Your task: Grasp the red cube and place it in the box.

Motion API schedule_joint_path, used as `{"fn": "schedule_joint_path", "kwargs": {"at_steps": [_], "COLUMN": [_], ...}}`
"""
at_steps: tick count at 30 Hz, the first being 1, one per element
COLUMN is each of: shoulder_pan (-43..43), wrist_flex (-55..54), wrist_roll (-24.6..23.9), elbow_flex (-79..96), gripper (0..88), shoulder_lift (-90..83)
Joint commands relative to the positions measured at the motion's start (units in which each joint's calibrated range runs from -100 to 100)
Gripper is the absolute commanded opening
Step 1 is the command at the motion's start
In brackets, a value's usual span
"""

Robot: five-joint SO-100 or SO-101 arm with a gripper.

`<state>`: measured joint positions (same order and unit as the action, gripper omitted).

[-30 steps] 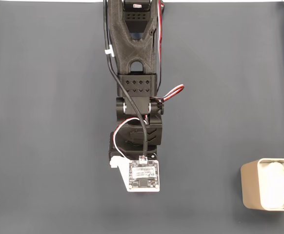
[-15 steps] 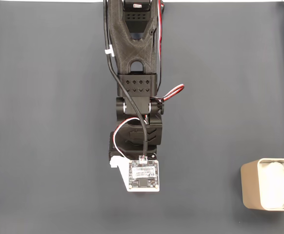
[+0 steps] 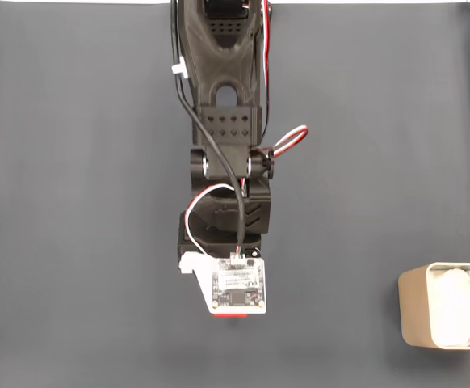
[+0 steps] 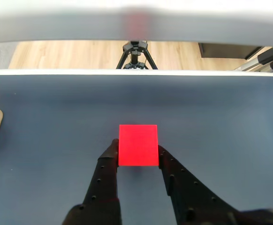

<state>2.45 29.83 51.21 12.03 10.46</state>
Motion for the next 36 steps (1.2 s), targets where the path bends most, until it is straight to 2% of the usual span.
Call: {"fn": "schedule_joint_path", "kwargs": {"at_steps": [1, 23, 36], "shoulder_pan": [-0.96, -11.18, -18.22], "wrist_flex": [1.72, 7.05, 10.09], "wrist_roll": [0.54, 3.08, 3.08], "elbow_flex": [-3.90, -12.57, -21.33], "gripper": [0.0, 0.0, 0.0], "shoulder_lift": [-6.39, -12.63, -8.82]}}
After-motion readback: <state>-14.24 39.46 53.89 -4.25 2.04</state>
